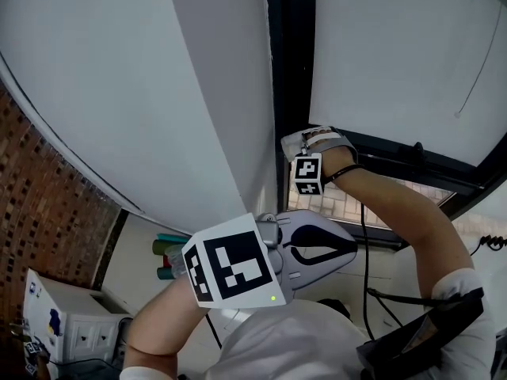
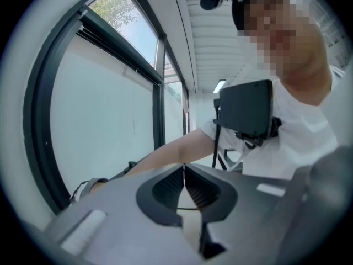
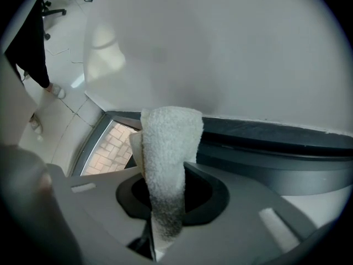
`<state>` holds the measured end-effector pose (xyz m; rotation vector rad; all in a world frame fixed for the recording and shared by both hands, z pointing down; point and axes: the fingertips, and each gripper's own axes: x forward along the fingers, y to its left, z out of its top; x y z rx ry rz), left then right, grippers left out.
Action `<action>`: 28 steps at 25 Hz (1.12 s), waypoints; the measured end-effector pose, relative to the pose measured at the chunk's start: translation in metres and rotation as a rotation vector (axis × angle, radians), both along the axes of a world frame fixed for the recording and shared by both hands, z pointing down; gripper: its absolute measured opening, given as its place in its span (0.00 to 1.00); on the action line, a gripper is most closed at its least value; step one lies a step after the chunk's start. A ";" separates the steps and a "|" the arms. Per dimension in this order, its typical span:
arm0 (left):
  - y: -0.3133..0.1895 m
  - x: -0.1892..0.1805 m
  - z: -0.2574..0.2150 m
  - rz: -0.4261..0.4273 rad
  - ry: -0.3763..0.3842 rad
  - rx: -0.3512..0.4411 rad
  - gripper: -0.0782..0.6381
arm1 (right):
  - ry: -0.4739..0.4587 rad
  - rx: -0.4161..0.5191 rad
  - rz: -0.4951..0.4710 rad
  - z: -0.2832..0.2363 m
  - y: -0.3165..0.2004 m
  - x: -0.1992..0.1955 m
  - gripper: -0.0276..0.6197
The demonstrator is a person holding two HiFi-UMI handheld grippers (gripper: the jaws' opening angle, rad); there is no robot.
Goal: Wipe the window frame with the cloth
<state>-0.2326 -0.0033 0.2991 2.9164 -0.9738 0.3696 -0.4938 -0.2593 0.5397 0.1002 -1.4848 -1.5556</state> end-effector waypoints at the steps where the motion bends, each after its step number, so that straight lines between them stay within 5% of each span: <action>1: 0.000 0.000 0.001 0.000 0.002 -0.002 0.14 | 0.002 -0.006 0.003 0.004 0.000 0.000 0.15; 14: 0.001 0.003 -0.010 0.034 -0.002 0.054 0.14 | -0.103 -0.087 0.015 -0.053 0.005 0.030 0.15; 21: -0.001 0.011 -0.012 0.076 -0.007 0.077 0.14 | -0.141 -0.082 0.191 -0.066 -0.062 0.062 0.15; 28: -0.002 0.009 0.000 0.059 0.001 0.047 0.14 | -0.152 -0.150 0.292 -0.033 -0.098 0.047 0.15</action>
